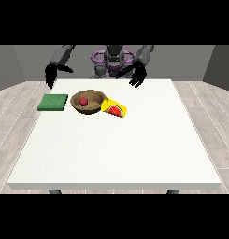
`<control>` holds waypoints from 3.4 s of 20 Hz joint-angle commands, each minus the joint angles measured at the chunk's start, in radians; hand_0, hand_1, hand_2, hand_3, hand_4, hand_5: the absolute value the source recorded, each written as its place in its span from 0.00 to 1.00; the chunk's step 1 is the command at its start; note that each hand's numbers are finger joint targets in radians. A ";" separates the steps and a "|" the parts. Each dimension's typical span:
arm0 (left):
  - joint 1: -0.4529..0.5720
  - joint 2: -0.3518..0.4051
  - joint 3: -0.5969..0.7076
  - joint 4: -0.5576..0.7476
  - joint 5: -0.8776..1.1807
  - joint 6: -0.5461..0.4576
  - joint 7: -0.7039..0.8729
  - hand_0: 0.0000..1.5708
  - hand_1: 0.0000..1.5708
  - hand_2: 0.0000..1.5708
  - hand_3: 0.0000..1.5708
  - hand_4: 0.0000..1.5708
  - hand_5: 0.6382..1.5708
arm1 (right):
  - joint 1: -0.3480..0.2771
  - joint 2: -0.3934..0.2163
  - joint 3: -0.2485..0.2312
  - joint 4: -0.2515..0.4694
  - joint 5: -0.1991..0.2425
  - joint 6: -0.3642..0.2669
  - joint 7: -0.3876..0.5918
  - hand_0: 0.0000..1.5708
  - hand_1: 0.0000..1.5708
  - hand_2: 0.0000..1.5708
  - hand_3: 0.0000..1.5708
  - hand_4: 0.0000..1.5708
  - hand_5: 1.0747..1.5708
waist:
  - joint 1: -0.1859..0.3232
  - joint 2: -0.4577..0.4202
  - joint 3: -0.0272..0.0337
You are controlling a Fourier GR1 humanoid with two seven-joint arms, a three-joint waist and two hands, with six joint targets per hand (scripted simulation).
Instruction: Pick the cup and pour the ball into the bowl, then pick the bowl and place it on the pad
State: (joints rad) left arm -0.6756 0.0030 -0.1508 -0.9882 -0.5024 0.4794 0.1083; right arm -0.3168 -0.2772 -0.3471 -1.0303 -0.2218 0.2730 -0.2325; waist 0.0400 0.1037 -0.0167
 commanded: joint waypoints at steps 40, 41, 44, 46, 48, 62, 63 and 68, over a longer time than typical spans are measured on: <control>0.217 0.098 0.051 -0.424 0.396 -0.423 -0.276 0.00 0.00 0.00 0.00 0.49 0.93 | -0.152 -0.027 0.064 0.547 0.250 -0.660 -0.149 1.00 1.00 1.00 0.89 0.58 0.99 | 0.250 0.172 0.0133; 0.223 0.115 0.081 -0.398 0.431 -0.452 -0.282 0.00 0.00 0.00 0.00 0.52 0.92 | -0.175 -0.055 0.076 0.536 0.261 -0.668 -0.067 1.00 1.00 1.00 0.88 0.58 0.99 | 0.260 0.127 0.0115; 0.269 0.135 0.117 -0.330 0.466 -0.484 -0.287 0.00 0.00 0.00 0.00 0.61 0.84 | -0.199 -0.073 0.124 0.521 0.298 -0.670 0.077 1.00 1.00 1.00 0.67 0.55 0.99 | 0.216 0.026 0.0124; 0.245 0.155 0.195 -0.218 0.479 -0.456 -0.305 0.00 0.00 0.00 0.00 0.62 0.84 | -0.274 -0.025 0.183 0.470 0.325 -0.677 0.207 1.00 1.00 1.00 0.60 0.54 0.98 | 0.126 -0.029 0.0126; 0.319 0.145 0.190 -0.202 0.472 -0.452 -0.347 0.00 0.00 0.00 0.00 0.63 0.84 | -0.290 -0.039 0.209 0.466 0.342 -0.646 0.310 1.00 1.00 1.00 0.62 0.52 0.99 | 0.096 -0.092 0.0144; 0.367 0.207 0.281 -0.166 0.499 -0.478 -0.354 0.00 0.00 0.00 0.00 0.67 0.85 | -0.274 -0.139 0.178 0.291 0.297 -0.477 0.481 1.00 1.00 1.00 0.46 0.49 1.00 | -0.013 -0.117 0.0165; 0.414 0.216 0.313 -0.095 0.518 -0.504 -0.502 0.00 0.00 0.00 0.00 0.70 0.87 | -0.296 -0.155 0.175 0.287 0.291 -0.463 0.456 1.00 1.00 1.00 0.46 0.49 1.00 | -0.026 -0.067 0.0161; 0.324 0.355 0.410 -0.229 0.643 -0.622 -0.364 0.00 0.00 0.00 0.00 0.83 0.95 | -0.198 -0.318 0.076 0.385 0.255 -0.371 0.274 1.00 1.00 1.00 0.00 0.58 1.00 | 0.055 -0.021 0.0179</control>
State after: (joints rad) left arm -0.3237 0.2657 0.1836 -1.1788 0.0625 -0.0644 -0.2859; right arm -0.5661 -0.5239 -0.2235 -0.6774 0.0543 -0.1389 0.1235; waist 0.0612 0.0536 -0.0001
